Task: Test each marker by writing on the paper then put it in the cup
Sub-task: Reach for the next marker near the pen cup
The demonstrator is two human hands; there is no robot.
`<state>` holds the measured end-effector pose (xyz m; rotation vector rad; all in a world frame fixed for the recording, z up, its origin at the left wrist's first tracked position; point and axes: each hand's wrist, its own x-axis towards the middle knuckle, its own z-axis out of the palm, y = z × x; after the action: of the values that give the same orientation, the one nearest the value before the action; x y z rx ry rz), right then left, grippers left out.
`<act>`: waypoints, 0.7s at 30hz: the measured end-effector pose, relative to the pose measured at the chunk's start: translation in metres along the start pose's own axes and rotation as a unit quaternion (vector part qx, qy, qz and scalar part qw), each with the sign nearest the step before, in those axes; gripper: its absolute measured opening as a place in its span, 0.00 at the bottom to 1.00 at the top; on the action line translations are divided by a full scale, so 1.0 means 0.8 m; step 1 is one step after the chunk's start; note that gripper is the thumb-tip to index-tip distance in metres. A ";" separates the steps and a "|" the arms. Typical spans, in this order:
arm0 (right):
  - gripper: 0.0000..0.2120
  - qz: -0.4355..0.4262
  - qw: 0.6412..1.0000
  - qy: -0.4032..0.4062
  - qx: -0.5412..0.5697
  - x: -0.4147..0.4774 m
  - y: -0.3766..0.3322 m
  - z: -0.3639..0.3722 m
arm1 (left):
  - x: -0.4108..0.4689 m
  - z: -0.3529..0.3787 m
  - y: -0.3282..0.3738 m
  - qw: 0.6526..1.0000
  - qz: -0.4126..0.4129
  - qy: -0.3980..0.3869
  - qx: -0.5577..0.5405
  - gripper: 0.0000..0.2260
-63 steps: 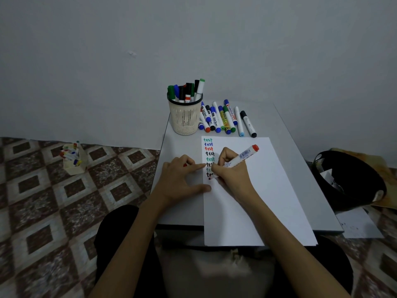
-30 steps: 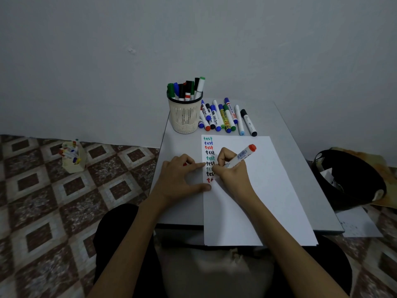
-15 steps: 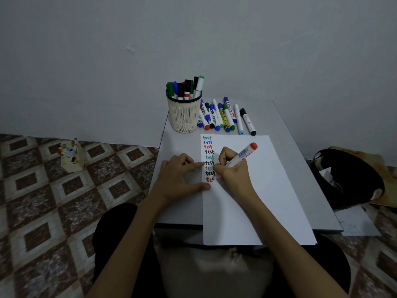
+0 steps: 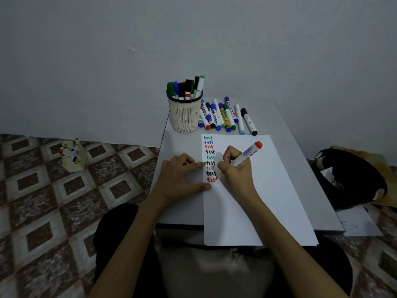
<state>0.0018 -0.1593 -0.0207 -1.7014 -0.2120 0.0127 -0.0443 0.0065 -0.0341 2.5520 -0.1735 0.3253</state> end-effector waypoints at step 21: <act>0.04 0.071 0.932 -0.072 0.349 0.005 -0.019 -0.026 | -0.005 -0.007 0.004 0.959 -0.008 0.090 -0.270 0.20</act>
<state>0.0063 -0.1773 -0.0024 -1.0000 -0.1645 0.2898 -0.0498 0.0074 -0.0290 1.9721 -0.1490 0.4343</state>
